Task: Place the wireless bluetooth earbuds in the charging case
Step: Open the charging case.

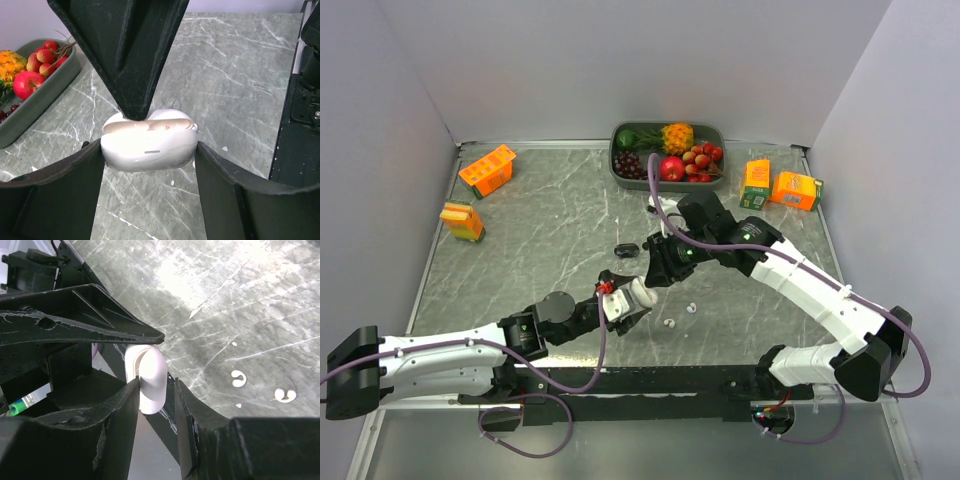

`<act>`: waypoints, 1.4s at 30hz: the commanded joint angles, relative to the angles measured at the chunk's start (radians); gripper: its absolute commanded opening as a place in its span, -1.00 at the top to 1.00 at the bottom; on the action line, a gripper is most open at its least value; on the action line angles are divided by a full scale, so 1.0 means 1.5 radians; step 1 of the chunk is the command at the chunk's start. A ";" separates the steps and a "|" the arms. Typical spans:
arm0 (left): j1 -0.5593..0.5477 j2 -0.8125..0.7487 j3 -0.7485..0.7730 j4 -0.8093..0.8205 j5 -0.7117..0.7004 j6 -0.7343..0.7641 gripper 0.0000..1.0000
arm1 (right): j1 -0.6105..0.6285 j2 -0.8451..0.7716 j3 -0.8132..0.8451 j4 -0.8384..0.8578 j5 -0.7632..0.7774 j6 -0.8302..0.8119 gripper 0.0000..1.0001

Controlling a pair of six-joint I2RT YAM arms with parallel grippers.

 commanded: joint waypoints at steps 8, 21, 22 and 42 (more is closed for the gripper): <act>-0.003 -0.025 0.001 0.056 -0.012 -0.004 0.98 | -0.023 -0.031 -0.007 -0.013 0.036 0.009 0.14; -0.003 -0.031 -0.006 0.075 -0.015 -0.011 0.98 | -0.024 -0.049 -0.031 0.056 -0.021 0.042 0.06; -0.003 -0.031 -0.005 0.076 -0.017 -0.012 0.98 | -0.024 -0.048 -0.034 0.059 -0.026 0.044 0.06; -0.003 -0.037 -0.013 0.088 -0.043 -0.024 0.70 | -0.025 -0.053 -0.050 0.087 -0.065 0.035 0.82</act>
